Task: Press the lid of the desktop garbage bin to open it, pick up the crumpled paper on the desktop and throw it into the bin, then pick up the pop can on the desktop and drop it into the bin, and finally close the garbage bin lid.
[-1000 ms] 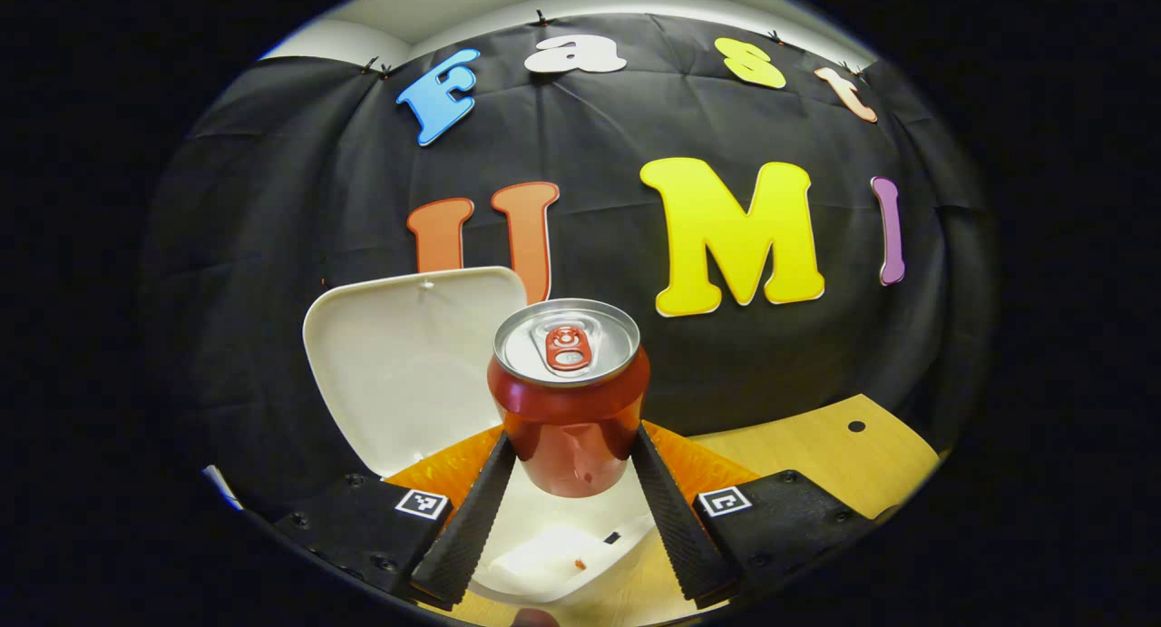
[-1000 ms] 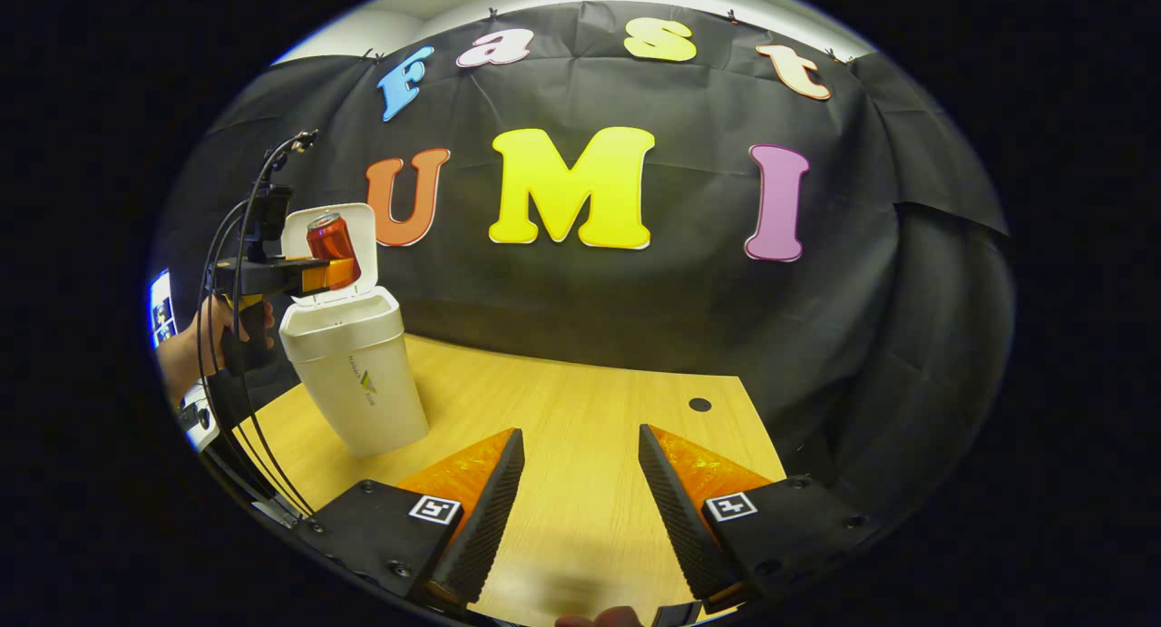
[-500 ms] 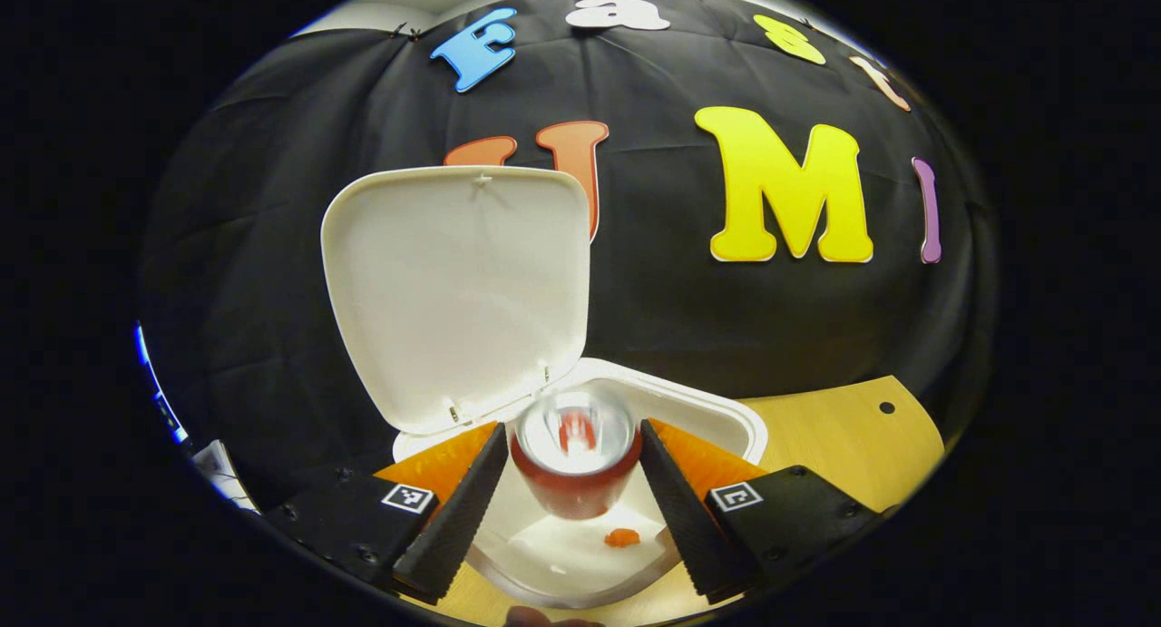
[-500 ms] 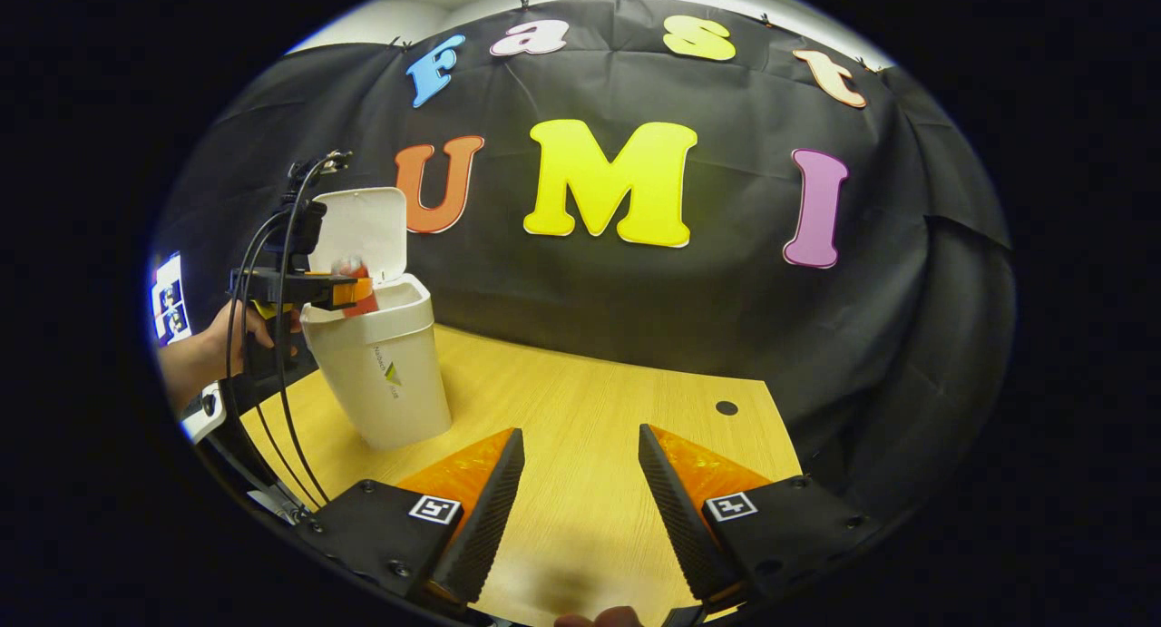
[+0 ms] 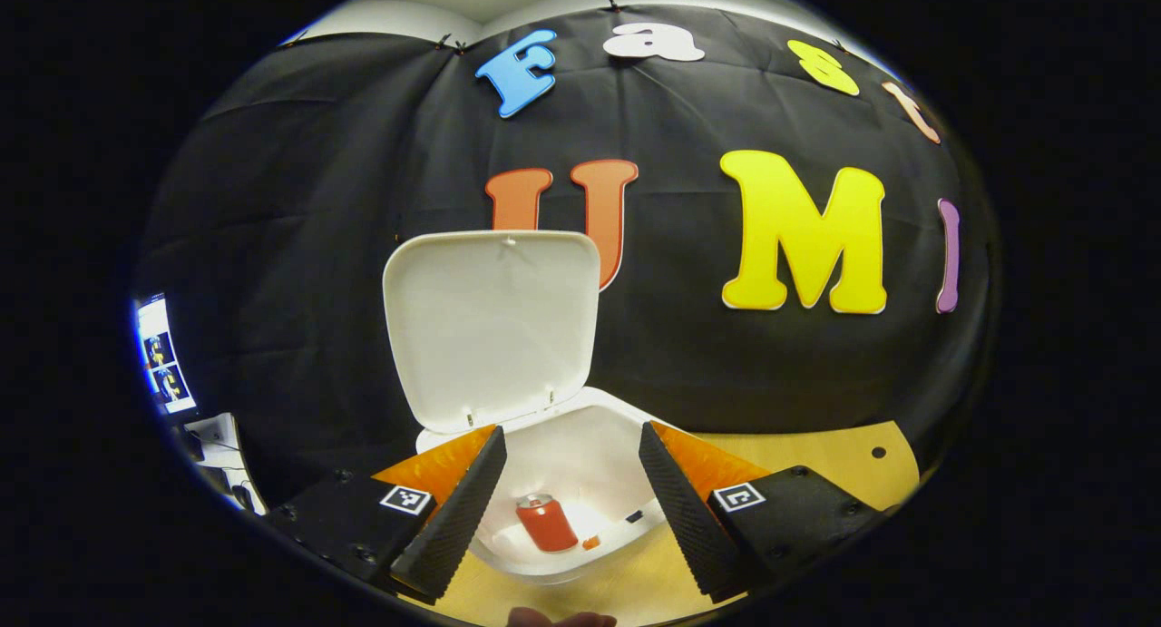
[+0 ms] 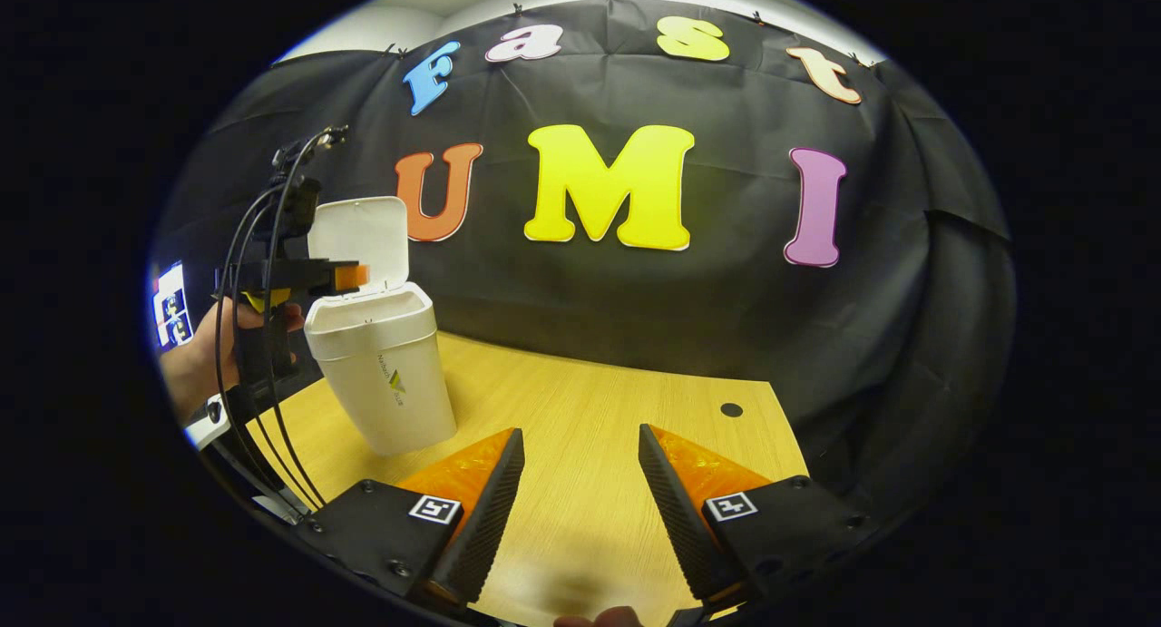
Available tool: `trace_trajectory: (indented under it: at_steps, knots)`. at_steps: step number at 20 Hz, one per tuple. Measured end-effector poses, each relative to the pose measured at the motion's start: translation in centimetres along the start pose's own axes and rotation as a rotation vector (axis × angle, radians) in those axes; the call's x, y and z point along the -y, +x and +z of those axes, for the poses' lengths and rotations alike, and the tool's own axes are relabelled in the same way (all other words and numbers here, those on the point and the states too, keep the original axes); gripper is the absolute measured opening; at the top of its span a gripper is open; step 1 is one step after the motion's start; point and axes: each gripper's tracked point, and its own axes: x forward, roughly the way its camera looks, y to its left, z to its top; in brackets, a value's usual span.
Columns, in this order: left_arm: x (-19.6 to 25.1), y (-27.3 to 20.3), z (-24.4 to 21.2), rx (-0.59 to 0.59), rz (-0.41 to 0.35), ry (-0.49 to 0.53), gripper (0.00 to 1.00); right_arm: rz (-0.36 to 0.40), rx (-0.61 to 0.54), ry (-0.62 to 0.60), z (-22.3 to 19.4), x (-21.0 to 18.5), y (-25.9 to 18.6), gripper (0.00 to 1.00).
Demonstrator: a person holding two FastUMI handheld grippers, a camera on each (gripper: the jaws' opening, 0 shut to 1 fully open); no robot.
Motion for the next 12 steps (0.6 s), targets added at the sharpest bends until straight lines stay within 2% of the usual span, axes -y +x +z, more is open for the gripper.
trace_trajectory:
  at_steps: [5, 10, 11, 12]
  knots:
    - [0.9, -0.3, 5.2, 0.080, 0.048, 0.001, 0.96, -0.011, -0.004, 0.041, -0.3, 2.1, -0.4, 0.82]
    - [-1.0, 1.0, 11.2, 0.156, 0.162, -0.027, 0.96, -0.012, 0.017, 0.058, 1.1, 4.5, 0.1, 0.82]
    - [-1.4, 1.3, 12.4, 0.163, 0.184, -0.043, 1.00, -0.014, 0.022, 0.066, 1.5, 5.0, 0.5, 0.82]
    - [-2.0, 2.0, 13.6, 0.170, 0.209, -0.060, 0.96, -0.017, 0.027, 0.074, 1.8, 5.5, 0.8, 0.82]
